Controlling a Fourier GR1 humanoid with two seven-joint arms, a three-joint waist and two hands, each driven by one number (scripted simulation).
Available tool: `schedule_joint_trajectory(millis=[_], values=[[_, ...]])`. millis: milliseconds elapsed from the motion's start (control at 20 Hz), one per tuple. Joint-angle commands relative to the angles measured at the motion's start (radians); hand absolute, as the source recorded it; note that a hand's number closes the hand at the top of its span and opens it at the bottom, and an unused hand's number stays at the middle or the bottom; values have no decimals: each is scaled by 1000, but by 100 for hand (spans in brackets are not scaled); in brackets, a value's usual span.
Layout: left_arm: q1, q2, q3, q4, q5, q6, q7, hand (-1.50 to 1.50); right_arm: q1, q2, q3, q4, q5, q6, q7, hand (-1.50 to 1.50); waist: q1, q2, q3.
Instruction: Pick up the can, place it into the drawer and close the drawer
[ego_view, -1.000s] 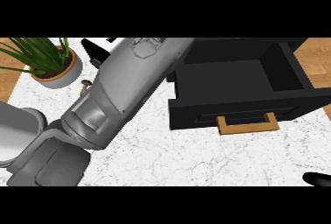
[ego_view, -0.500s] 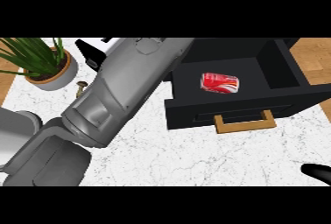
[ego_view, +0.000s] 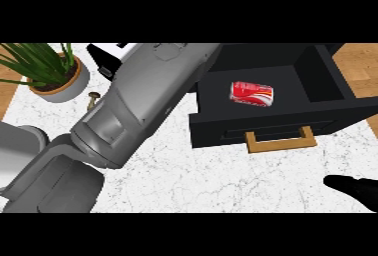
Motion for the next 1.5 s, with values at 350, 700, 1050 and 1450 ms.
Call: schedule_joint_trajectory(millis=[350,700,1050,1450], values=[[-23,0,51,29,73,-11,-67,-150,-122,-98,165,178,370,-8,-106,-150,42,-3,-2],[-15,9,19,41,44,-28,-75,-150,-228,-84,280,477,590,-87,-196,-150,92,-11,-2],[-36,37,48,53,47,-72,-40,-150,-373,-32,364,752,775,-188,-235,-150,98,-11,-2],[-11,111,57,-5,27,-97,12,-150,-494,62,346,1133,888,-424,-332,-150,125,-19,-2]])
